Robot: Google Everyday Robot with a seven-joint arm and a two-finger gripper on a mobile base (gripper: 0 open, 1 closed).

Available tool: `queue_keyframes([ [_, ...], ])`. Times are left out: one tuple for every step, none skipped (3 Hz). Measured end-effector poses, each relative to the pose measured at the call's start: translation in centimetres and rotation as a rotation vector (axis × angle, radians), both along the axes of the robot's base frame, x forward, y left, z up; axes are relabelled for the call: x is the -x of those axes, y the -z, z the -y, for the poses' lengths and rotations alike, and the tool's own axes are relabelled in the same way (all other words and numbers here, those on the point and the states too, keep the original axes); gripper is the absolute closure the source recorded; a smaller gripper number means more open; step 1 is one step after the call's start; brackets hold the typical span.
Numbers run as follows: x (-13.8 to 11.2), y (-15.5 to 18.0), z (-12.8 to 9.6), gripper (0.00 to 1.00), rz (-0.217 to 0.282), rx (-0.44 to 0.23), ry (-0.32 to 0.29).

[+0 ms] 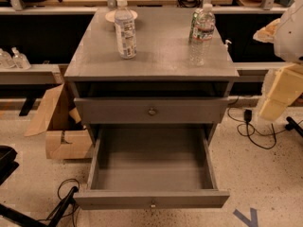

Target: Place blue plastic bottle into middle drawer

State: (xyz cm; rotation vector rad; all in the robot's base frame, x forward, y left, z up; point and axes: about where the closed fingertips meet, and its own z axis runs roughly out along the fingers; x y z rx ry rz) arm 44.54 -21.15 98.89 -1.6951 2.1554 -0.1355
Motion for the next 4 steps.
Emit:
queue_keyframes([
  [-3.4,1.6,-1.5,0.00,0.047,-0.077,-0.060],
  [-9.2,2.8,-3.9,0.00,0.159,-0.204,-0.116],
  [-15.5,2.7,-7.2,0.00,0.270,-0.331,-0.193],
  [-20.9,3.2,-9.9,0.00,0.343,-0.426,-0.209],
])
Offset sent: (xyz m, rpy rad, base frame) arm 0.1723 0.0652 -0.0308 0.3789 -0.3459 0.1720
